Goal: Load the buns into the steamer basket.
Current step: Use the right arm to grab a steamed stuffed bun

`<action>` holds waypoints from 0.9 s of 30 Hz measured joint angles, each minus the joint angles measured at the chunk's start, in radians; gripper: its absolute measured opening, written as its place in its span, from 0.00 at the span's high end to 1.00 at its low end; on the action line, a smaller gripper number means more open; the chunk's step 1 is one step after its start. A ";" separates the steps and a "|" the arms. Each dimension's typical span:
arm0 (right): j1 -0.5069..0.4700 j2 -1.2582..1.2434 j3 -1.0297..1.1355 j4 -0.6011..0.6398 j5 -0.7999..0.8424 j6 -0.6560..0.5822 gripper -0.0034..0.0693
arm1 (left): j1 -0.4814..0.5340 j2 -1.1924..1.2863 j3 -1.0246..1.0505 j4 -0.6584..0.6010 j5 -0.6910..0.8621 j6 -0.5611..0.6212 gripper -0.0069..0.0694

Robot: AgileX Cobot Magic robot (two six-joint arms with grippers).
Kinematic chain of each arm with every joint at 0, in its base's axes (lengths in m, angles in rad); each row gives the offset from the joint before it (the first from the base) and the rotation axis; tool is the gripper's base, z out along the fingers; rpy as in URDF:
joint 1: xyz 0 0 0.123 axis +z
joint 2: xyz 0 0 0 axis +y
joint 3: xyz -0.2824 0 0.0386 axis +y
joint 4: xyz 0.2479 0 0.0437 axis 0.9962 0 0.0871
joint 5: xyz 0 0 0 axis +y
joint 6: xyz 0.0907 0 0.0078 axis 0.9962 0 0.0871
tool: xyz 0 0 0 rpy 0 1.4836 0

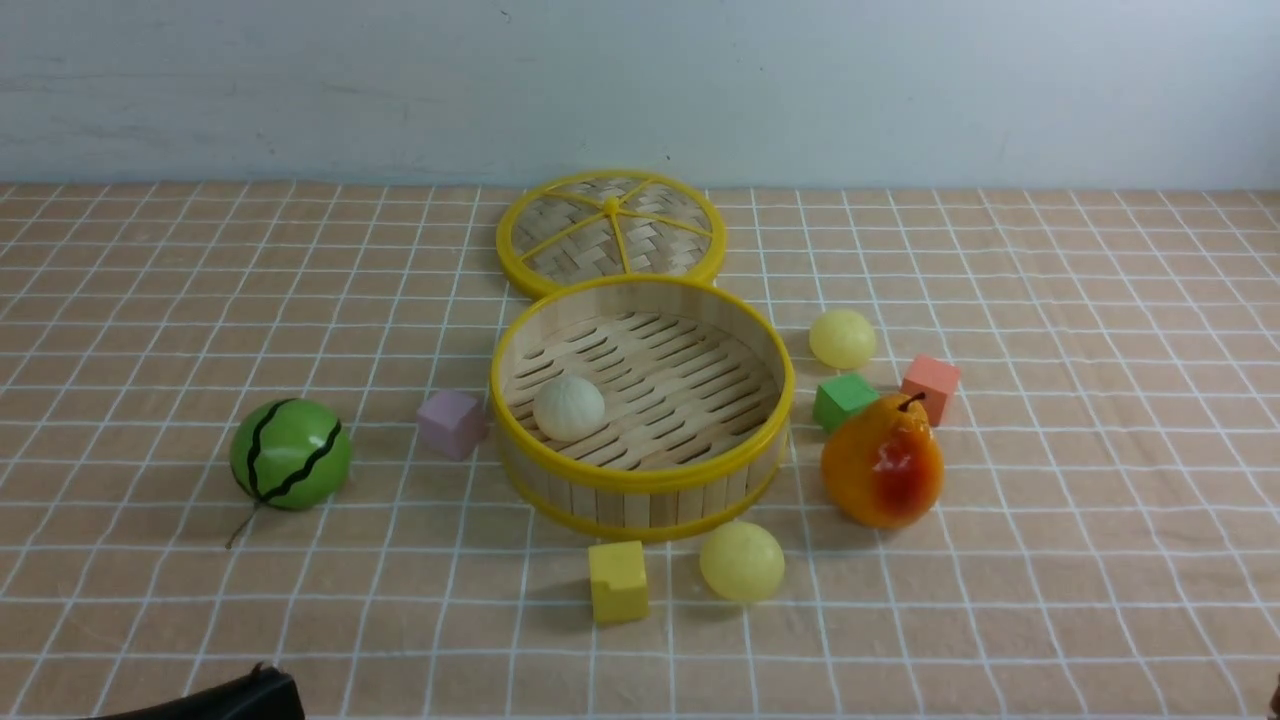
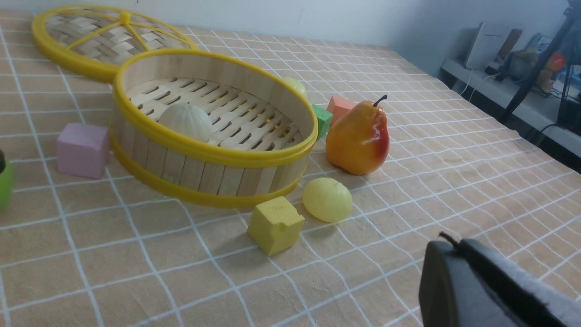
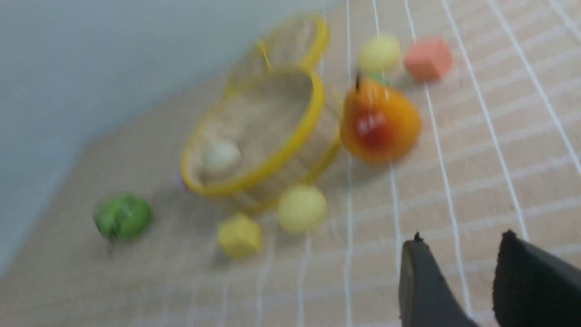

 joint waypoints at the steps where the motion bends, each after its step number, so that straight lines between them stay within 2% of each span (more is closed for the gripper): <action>1: 0.003 0.107 -0.081 -0.040 0.093 -0.033 0.62 | 0.000 0.000 0.000 0.000 0.000 0.000 0.93; 2: 0.005 0.249 -0.176 -0.100 0.215 -0.059 0.62 | 0.000 0.000 0.000 0.000 0.000 0.000 0.93; 3: 0.005 0.266 -0.187 -0.107 0.239 -0.061 0.62 | 0.000 0.000 0.000 0.000 0.000 0.000 0.93; 4: 0.007 0.416 -0.265 -0.158 0.308 -0.071 0.62 | 0.000 0.000 0.000 0.000 0.000 0.000 0.93; 5: 0.007 0.432 -0.281 -0.163 0.314 -0.072 0.62 | 0.000 0.000 0.000 0.000 0.000 0.000 0.93; 7: 0.008 0.619 -0.367 -0.190 0.343 -0.098 0.63 | 0.000 0.000 0.000 0.000 0.000 0.000 0.93; 10: 0.038 0.757 -0.440 -0.170 0.339 -0.129 0.67 | 0.000 0.000 0.000 0.000 0.000 0.000 0.93; 14: 0.204 1.002 -0.589 -0.151 0.288 -0.164 0.75 | 0.000 0.000 0.000 0.000 0.000 0.000 0.93; 15: 0.247 1.045 -0.619 -0.156 0.274 -0.164 0.75 | 0.000 0.000 0.000 0.000 0.000 0.000 0.93; 16: 0.247 1.055 -0.627 -0.156 0.274 -0.164 0.75 | 0.000 0.000 0.000 0.000 0.000 0.000 0.93; 17: 0.317 1.141 -0.691 -0.172 0.249 -0.160 0.75 | 0.000 0.000 0.000 0.000 0.000 0.000 0.93; 22: 0.422 1.362 -0.872 -0.221 0.222 -0.137 0.67 | 0.000 0.000 0.000 0.000 0.000 0.000 0.92; 27: 0.436 1.482 -0.967 -0.237 0.179 -0.125 0.52 | 0.000 0.000 0.001 0.000 0.000 0.000 0.92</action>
